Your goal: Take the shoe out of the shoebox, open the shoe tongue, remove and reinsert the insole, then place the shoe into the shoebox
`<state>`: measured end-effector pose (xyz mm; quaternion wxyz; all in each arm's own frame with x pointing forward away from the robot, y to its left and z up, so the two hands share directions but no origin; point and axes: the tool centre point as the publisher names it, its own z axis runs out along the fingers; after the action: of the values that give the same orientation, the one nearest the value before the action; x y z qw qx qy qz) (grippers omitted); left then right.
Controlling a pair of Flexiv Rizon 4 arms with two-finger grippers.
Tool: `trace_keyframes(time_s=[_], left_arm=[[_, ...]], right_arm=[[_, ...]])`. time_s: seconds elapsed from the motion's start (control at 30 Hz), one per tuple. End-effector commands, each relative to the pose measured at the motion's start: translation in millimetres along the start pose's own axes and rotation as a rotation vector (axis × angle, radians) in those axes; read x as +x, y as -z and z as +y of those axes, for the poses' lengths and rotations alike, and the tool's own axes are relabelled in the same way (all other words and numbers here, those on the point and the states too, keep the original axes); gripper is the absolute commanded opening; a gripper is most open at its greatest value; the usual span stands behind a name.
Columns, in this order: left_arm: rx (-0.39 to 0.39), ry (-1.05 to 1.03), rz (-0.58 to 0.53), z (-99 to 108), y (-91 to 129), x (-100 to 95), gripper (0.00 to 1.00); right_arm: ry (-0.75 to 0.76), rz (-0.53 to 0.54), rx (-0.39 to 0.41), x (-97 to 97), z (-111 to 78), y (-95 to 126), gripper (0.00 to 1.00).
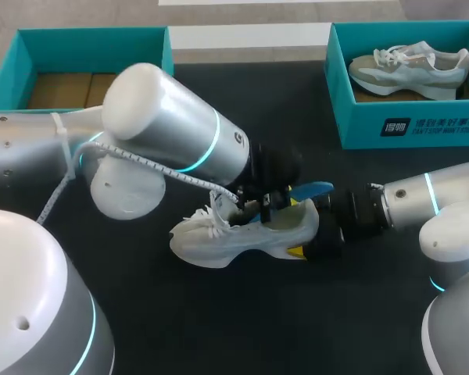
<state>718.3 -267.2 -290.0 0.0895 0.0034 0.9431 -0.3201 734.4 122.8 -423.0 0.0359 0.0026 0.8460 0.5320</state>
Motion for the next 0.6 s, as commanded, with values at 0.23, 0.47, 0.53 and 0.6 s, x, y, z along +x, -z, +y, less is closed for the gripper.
trace_keyframes(time_s=[0.23, 0.47, 0.53, 0.6], left_arm=[[0.064, 0.009, 0.125, -37, 35, -9.0, 0.0], [0.191, 0.001, 0.228, -58, 58, -15.4, 0.0], [0.231, 0.003, 0.25, -64, 65, -17.5, 0.0], [0.276, 0.003, 0.263, -70, 74, -21.7, 0.0]], right_arm=[[-0.001, 0.0, 0.004, 1.5, -5.2, -9, 0.0], [-0.001, 0.0, 0.004, 1.5, -5.2, -9, 0.0], [-0.001, 0.0, 0.004, 1.5, -5.2, -9, 0.0], [-0.001, 0.0, 0.004, 1.5, -5.2, -9, 0.0]])
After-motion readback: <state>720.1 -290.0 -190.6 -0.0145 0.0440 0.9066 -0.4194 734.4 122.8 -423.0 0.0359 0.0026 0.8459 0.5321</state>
